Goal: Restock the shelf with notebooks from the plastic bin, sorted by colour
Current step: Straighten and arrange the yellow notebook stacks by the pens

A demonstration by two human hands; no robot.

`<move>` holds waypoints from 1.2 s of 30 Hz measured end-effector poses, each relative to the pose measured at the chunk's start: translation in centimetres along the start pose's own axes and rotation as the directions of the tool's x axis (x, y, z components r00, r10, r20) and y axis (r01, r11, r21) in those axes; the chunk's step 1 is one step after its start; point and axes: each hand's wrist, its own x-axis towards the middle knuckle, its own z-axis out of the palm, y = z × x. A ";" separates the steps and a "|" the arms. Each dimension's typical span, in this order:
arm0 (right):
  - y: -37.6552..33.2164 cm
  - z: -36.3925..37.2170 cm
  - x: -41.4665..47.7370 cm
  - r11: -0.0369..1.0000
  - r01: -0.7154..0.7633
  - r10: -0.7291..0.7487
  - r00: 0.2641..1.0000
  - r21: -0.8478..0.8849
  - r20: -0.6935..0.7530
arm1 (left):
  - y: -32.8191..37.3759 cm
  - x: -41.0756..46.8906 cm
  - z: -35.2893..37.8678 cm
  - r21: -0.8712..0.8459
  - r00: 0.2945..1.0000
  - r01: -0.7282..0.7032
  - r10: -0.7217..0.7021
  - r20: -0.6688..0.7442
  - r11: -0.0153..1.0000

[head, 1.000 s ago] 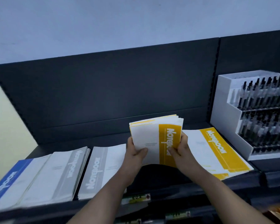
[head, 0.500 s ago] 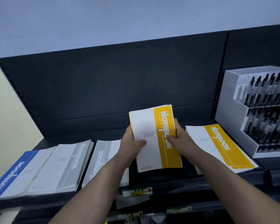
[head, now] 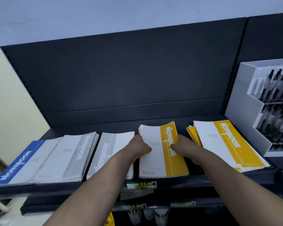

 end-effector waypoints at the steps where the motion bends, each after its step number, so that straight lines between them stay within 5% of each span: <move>1: 0.1 0.0 0.0 1.000 -0.008 0.008 1.000 -0.004 0.001 | -0.1 0.1 0.2 0.030 1.000 0.005 -0.005 0.002 1.000; 9: 0.5 -0.3 -0.6 0.993 0.044 -0.049 0.998 -0.106 -0.039 | 0.8 -0.3 0.0 0.340 0.992 -0.044 0.083 -0.099 0.939; 16: 0.5 0.5 -2.2 0.915 0.129 -0.147 0.989 -0.383 -0.018 | 0.7 -0.6 0.5 0.143 0.999 -0.031 0.036 -0.034 0.989; 22: -0.1 0.3 -2.8 0.912 0.152 -0.160 0.987 -0.380 0.010 | 1.0 -0.9 0.4 0.222 0.997 -0.050 0.061 -0.039 0.974; 28: -0.1 -0.4 -2.9 0.804 0.237 -0.305 0.952 -0.545 -0.036 | 1.9 -0.6 0.6 0.523 0.956 -0.227 0.290 -0.040 0.821; 36: 1.3 -0.1 -2.4 0.727 0.263 -0.340 0.940 -0.634 0.000 | 1.3 -1.0 1.4 0.631 0.954 -0.271 0.291 0.075 0.726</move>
